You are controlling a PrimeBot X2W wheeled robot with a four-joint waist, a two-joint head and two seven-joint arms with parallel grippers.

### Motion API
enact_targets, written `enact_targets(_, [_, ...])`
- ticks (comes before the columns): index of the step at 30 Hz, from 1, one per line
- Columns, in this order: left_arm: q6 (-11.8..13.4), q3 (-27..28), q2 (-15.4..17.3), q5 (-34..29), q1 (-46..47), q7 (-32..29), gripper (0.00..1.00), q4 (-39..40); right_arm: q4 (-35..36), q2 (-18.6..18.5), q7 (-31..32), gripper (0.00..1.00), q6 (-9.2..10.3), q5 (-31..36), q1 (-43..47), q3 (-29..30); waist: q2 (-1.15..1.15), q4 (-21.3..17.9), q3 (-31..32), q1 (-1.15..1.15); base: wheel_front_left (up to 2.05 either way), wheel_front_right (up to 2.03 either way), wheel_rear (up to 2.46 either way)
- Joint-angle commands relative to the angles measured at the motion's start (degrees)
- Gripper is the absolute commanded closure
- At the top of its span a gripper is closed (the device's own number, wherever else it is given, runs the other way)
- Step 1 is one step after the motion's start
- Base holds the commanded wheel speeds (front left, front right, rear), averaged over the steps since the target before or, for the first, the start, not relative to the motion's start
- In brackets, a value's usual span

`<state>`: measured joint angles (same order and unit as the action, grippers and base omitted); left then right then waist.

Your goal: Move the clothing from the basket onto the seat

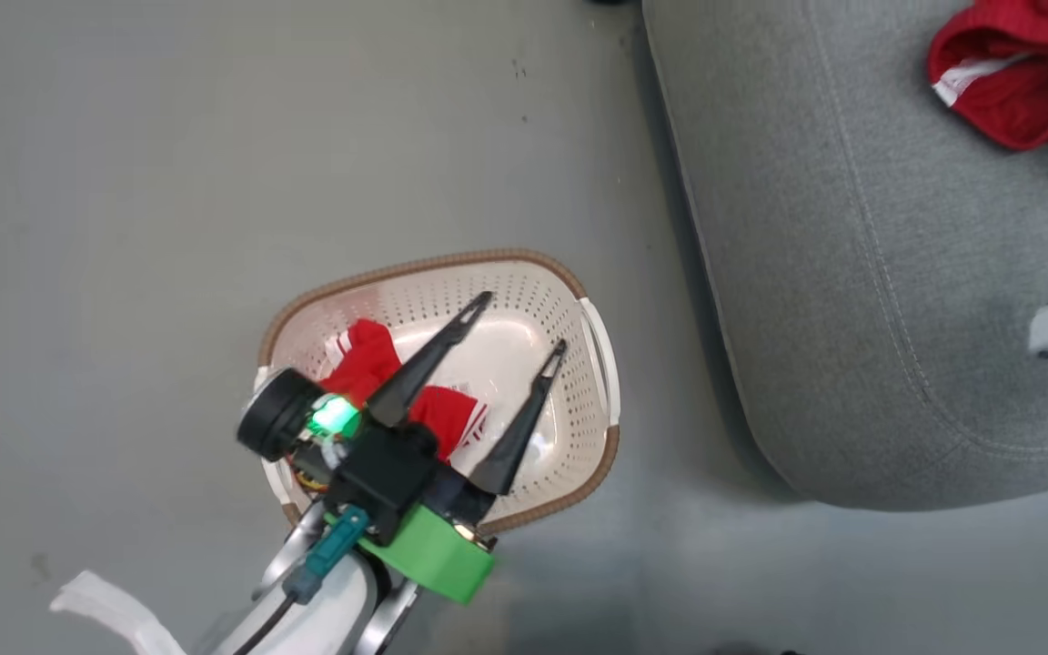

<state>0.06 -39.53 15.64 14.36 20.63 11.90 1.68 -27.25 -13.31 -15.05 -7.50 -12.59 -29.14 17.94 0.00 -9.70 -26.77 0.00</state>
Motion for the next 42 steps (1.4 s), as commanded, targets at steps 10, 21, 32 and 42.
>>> enact_targets(10, [7.67,11.55,-0.89,5.12,-6.28,3.31,0.0,-4.25,18.85,8.0,1.39,0.0,0.02,4.19,17.06,-6.95,0.0,6.18,12.36,0.0,0.0,0.0,0.0])
enact_targets(21, [9.17,26.12,-2.34,3.94,-14.07,3.23,0.0,-3.15,29.68,10.06,6.35,0.0,0.02,6.05,26.32,-11.28,0.0,10.3,16.97,0.0,0.0,0.0,0.0])
enact_targets(32, [5.36,29.63,-3.51,0.97,-22.63,3.24,0.0,-5.06,31.78,10.35,9.12,0.0,0.02,5.42,32.45,-14.25,0.0,10.01,22.84,0.0,0.0,0.0,0.0])
enact_targets(42, [3.51,28.94,-4.81,-0.88,-25.74,3.25,0.0,-7.73,32.48,10.35,11.1,0.0,0.02,4.22,36.34,-15.24,0.0,10.06,26.89,0.0,0.0,0.0,0.0])
